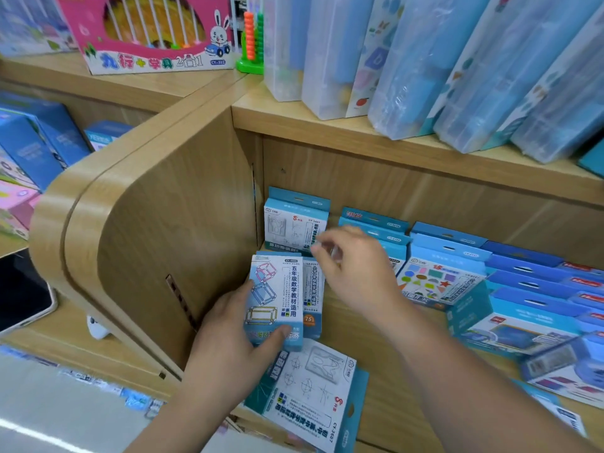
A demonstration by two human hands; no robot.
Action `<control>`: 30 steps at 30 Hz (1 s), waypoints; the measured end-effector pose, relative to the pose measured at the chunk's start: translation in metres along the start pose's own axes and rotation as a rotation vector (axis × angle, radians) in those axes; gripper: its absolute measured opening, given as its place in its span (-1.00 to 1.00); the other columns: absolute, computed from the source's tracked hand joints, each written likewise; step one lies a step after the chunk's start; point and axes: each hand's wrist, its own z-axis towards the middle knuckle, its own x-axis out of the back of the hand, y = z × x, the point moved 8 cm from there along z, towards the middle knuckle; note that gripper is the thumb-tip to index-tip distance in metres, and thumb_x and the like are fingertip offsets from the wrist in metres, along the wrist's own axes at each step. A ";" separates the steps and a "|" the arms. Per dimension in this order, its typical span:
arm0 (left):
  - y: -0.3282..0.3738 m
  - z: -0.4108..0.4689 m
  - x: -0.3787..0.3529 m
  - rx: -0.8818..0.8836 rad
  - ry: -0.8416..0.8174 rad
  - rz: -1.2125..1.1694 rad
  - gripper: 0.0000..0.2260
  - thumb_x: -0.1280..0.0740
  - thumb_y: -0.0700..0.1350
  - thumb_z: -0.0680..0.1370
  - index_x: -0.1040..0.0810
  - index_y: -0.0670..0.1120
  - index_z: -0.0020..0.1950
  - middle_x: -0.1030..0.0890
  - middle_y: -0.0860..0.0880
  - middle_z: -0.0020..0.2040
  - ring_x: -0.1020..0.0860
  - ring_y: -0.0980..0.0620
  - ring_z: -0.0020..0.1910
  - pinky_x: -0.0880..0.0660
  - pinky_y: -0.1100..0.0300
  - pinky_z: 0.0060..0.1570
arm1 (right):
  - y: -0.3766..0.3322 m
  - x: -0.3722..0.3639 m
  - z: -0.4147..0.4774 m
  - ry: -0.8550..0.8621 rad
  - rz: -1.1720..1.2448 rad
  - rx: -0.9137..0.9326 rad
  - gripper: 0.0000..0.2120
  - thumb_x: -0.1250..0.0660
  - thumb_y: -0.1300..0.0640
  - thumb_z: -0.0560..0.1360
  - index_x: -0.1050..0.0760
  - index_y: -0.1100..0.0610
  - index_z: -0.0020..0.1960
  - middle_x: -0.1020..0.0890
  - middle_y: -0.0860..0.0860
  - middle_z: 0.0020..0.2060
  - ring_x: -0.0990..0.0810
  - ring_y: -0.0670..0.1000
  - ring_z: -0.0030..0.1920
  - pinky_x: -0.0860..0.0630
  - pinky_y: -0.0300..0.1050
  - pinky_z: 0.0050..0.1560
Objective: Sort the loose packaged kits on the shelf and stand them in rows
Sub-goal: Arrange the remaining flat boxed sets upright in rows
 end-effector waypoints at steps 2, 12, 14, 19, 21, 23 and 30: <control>0.000 0.003 0.000 0.019 -0.030 -0.013 -0.27 -0.44 0.26 0.39 -0.28 0.16 0.50 -0.50 0.21 0.29 -0.50 0.17 0.22 -0.54 0.08 0.17 | 0.010 -0.012 -0.025 -0.131 0.127 -0.150 -0.69 -0.33 -0.13 0.56 -0.63 0.05 0.15 -0.64 -0.06 -0.05 -0.58 -0.06 -0.09 -0.53 -0.09 -0.02; 0.037 -0.013 -0.018 -0.148 -0.085 0.110 -0.40 -0.27 0.23 0.51 -0.40 -0.01 0.49 -0.53 0.06 0.36 -0.42 0.03 0.23 -0.42 0.17 0.21 | 0.037 -0.054 -0.087 -0.287 0.712 -0.552 -0.74 -0.49 0.02 0.50 -0.61 -0.05 0.17 -0.73 -0.10 -0.03 -0.71 -0.14 -0.06 -0.63 -0.17 -0.03; 0.043 -0.018 -0.027 -0.180 -0.133 0.085 -0.43 -0.22 0.21 0.54 -0.38 0.01 0.50 -0.51 0.09 0.38 -0.38 0.07 0.30 -0.35 0.24 0.24 | 0.043 -0.049 -0.091 -0.236 0.728 -0.579 -0.67 -0.52 0.08 0.47 -0.58 -0.04 0.21 -0.73 -0.10 -0.01 -0.71 -0.14 -0.05 -0.64 -0.15 -0.02; 0.037 -0.017 -0.023 -0.182 -0.110 0.075 -0.52 -0.23 0.17 0.52 -0.47 0.06 0.41 -0.54 0.11 0.32 -0.39 0.09 0.24 -0.35 0.23 0.15 | 0.058 -0.037 -0.103 -0.253 0.840 -0.688 -0.59 -0.52 0.24 0.44 -0.56 0.00 0.23 -0.73 -0.03 0.01 -0.74 -0.05 -0.07 -0.63 -0.18 -0.12; 0.032 -0.014 -0.014 -0.151 -0.050 0.070 -0.54 -0.28 0.16 0.49 -0.53 0.03 0.35 -0.56 0.07 0.28 -0.41 0.06 0.20 -0.37 0.19 0.12 | 0.061 -0.029 -0.110 -0.285 0.839 -0.682 -0.64 -0.47 0.27 0.46 -0.57 0.02 0.22 -0.74 -0.06 -0.01 -0.73 -0.07 -0.07 -0.60 -0.22 -0.16; 0.029 -0.012 -0.008 -0.106 -0.015 0.025 -0.56 -0.28 0.18 0.48 -0.56 0.03 0.30 -0.57 0.09 0.24 -0.44 0.07 0.19 -0.41 0.16 0.12 | 0.065 -0.019 -0.118 -0.280 0.871 -0.679 -0.69 -0.40 0.29 0.49 -0.58 0.04 0.19 -0.75 -0.08 -0.04 -0.73 -0.06 -0.07 -0.59 -0.21 -0.15; 0.083 -0.025 -0.049 0.015 -0.367 -0.604 -0.72 -0.37 0.07 0.47 -0.58 0.21 0.18 -0.71 0.06 0.02 -0.66 0.04 0.00 -0.59 -0.13 0.03 | 0.070 0.020 -0.143 -0.128 1.042 -0.579 -0.55 -0.40 0.23 0.35 -0.50 0.06 0.23 -0.72 -0.01 0.06 -0.70 0.01 0.06 -0.64 -0.10 -0.04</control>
